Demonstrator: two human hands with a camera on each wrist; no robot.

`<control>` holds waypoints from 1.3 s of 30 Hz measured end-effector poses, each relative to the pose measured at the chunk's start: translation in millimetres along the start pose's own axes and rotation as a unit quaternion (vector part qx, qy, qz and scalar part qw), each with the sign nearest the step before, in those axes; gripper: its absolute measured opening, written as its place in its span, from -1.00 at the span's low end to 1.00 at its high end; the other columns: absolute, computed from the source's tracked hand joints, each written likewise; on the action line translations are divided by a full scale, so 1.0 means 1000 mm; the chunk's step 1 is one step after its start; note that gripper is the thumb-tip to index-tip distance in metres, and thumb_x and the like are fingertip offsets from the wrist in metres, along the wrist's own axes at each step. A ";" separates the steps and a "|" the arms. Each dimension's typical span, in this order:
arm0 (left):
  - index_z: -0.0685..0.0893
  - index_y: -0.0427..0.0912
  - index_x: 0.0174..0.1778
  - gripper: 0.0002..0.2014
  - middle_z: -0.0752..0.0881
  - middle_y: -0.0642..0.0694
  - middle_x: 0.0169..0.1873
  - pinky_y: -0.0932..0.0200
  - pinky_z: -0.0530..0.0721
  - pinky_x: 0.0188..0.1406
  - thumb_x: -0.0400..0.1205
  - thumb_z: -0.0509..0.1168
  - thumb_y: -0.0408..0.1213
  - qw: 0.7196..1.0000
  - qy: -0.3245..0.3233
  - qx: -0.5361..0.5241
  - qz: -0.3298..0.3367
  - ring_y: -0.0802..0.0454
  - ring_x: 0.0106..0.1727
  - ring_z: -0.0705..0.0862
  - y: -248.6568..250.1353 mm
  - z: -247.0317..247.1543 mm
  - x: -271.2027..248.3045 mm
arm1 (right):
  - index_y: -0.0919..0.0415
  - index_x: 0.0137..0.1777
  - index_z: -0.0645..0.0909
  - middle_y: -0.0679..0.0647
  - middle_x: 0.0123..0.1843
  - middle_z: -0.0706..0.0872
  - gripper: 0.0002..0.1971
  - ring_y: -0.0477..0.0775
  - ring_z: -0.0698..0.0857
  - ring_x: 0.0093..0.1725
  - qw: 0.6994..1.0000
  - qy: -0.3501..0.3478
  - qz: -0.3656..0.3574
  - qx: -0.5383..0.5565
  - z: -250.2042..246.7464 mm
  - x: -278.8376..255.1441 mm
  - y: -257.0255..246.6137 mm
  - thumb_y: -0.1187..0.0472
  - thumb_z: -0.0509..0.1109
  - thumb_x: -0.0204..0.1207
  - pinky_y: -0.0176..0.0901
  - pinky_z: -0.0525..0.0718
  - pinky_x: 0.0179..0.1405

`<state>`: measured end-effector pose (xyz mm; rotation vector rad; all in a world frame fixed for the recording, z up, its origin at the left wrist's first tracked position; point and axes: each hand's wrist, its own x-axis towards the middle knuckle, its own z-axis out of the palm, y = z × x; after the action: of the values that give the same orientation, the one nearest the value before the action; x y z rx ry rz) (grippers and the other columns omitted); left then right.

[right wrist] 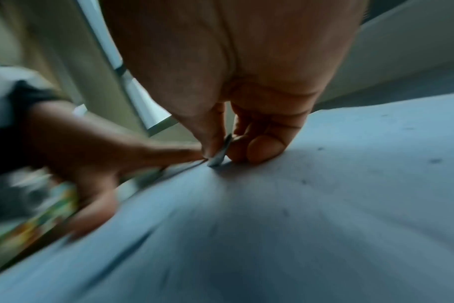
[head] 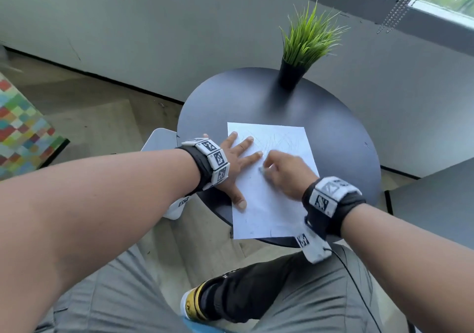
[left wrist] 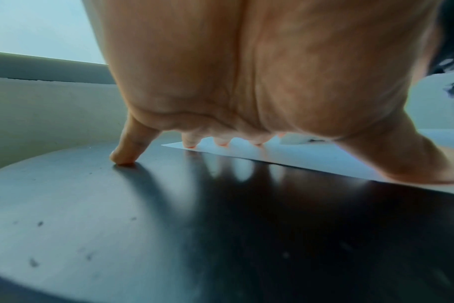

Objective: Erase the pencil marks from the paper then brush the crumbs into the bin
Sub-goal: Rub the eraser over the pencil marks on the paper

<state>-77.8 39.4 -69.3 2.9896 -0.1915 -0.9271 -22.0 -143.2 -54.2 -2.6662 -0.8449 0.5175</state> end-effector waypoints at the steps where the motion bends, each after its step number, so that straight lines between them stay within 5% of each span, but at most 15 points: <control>1: -0.45 0.32 0.68 0.43 -0.52 0.09 0.69 -0.90 0.00 0.34 0.10 0.34 0.69 1.000 0.000 0.001 0.007 -0.24 0.72 -0.45 0.000 0.002 -0.002 | 0.16 0.09 0.64 0.15 0.06 0.71 -0.84 0.19 0.64 0.08 0.998 -0.038 -0.047 -0.008 0.006 -0.011 -0.006 0.12 0.34 0.62 -0.13 0.49 -0.03; 3: -0.44 0.30 0.69 0.43 -0.53 0.07 0.69 -0.90 -0.03 0.35 0.13 0.35 0.68 1.000 0.002 0.010 0.020 -0.23 0.72 -0.47 -0.001 0.007 -0.004 | 0.16 0.08 0.66 0.16 0.08 0.71 -0.85 0.19 0.64 0.09 0.991 -0.083 -0.108 -0.018 0.009 -0.020 -0.007 0.13 0.34 0.62 -0.16 0.43 -0.04; 8: -0.46 0.29 0.69 0.42 -0.54 0.05 0.69 -0.92 -0.03 0.33 0.14 0.33 0.69 1.000 -0.007 0.016 0.024 -0.25 0.71 -0.48 -0.001 0.006 -0.005 | 0.12 0.06 0.59 0.16 0.10 0.70 -0.83 0.21 0.61 0.10 0.999 0.034 0.036 -0.006 -0.005 0.013 0.013 0.03 0.32 0.63 -0.05 0.55 0.02; 13: -0.48 0.33 0.66 0.44 -0.58 0.07 0.66 -0.90 -0.06 0.35 0.09 0.33 0.70 1.000 -0.014 0.019 0.014 -0.24 0.70 -0.52 0.000 0.006 -0.005 | 0.13 0.06 0.59 0.11 0.03 0.68 -0.87 0.15 0.62 0.03 0.975 -0.140 -0.165 -0.046 0.007 -0.021 -0.010 0.10 0.31 0.65 -0.06 0.54 0.01; 18: -0.50 0.32 0.65 0.47 -0.56 0.07 0.67 -0.92 0.00 0.31 0.05 0.32 0.72 0.999 -0.018 0.028 0.005 -0.26 0.71 -0.47 0.002 0.006 -0.002 | 0.15 0.13 0.41 0.21 0.03 0.67 -0.80 0.24 0.59 -0.02 0.997 -0.056 -0.020 -0.044 -0.011 0.005 0.007 0.02 0.20 0.71 0.00 0.56 -0.04; 23: -0.45 0.28 0.70 0.45 -0.52 -0.02 0.70 -0.78 0.03 0.43 0.14 0.43 0.62 0.999 -0.023 0.032 0.000 -0.35 0.71 -0.46 0.009 -0.002 -0.008 | 0.16 0.16 0.37 0.15 -0.08 0.67 -0.82 0.22 0.56 -0.14 0.974 -0.163 -0.138 -0.076 0.000 -0.020 -0.009 0.06 0.16 0.73 0.01 0.53 -0.14; 27: -0.44 0.24 0.71 0.43 -0.50 -0.05 0.71 -0.72 0.05 0.48 0.20 0.44 0.58 0.999 -0.031 0.038 -0.002 -0.38 0.71 -0.43 0.014 -0.009 -0.013 | 0.13 0.11 0.40 0.20 -0.05 0.66 -0.78 0.27 0.61 -0.10 0.997 -0.061 0.028 -0.027 -0.016 0.006 0.016 -0.03 0.18 0.70 0.02 0.59 -0.12; 32: -0.44 0.24 0.71 0.42 -0.50 -0.06 0.71 -0.69 0.06 0.50 0.22 0.46 0.56 0.998 -0.035 0.043 -0.005 -0.39 0.71 -0.42 0.016 -0.012 -0.016 | 0.20 0.16 0.40 0.18 -0.10 0.67 -0.76 0.23 0.56 -0.17 0.978 -0.160 -0.118 -0.062 0.006 -0.027 -0.006 0.02 0.14 0.74 0.04 0.55 -0.15; 36: -0.43 0.26 0.71 0.44 -0.46 -0.07 0.72 -0.70 0.11 0.49 0.19 0.48 0.54 0.999 -0.033 0.041 -0.006 -0.43 0.71 -0.40 0.017 -0.011 -0.010 | 0.09 0.09 0.40 0.21 0.00 0.69 -0.80 0.28 0.63 -0.07 0.998 -0.046 0.036 -0.020 -0.016 0.004 0.024 -0.04 0.17 0.69 0.04 0.63 -0.04; 39: -0.43 0.27 0.71 0.45 -0.47 -0.08 0.72 -0.70 0.11 0.49 0.18 0.51 0.52 0.998 -0.035 0.046 -0.011 -0.44 0.71 -0.40 0.017 -0.011 -0.011 | 0.16 0.15 0.36 0.27 -0.01 0.69 -0.80 0.29 0.61 -0.09 0.993 -0.090 -0.058 -0.058 -0.003 -0.015 0.009 0.02 0.13 0.73 0.01 0.54 -0.14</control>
<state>-82.2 23.1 -53.3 3.0505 -0.2090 -1.0541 -28.4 -159.7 -51.2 -2.6833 -1.1060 0.7082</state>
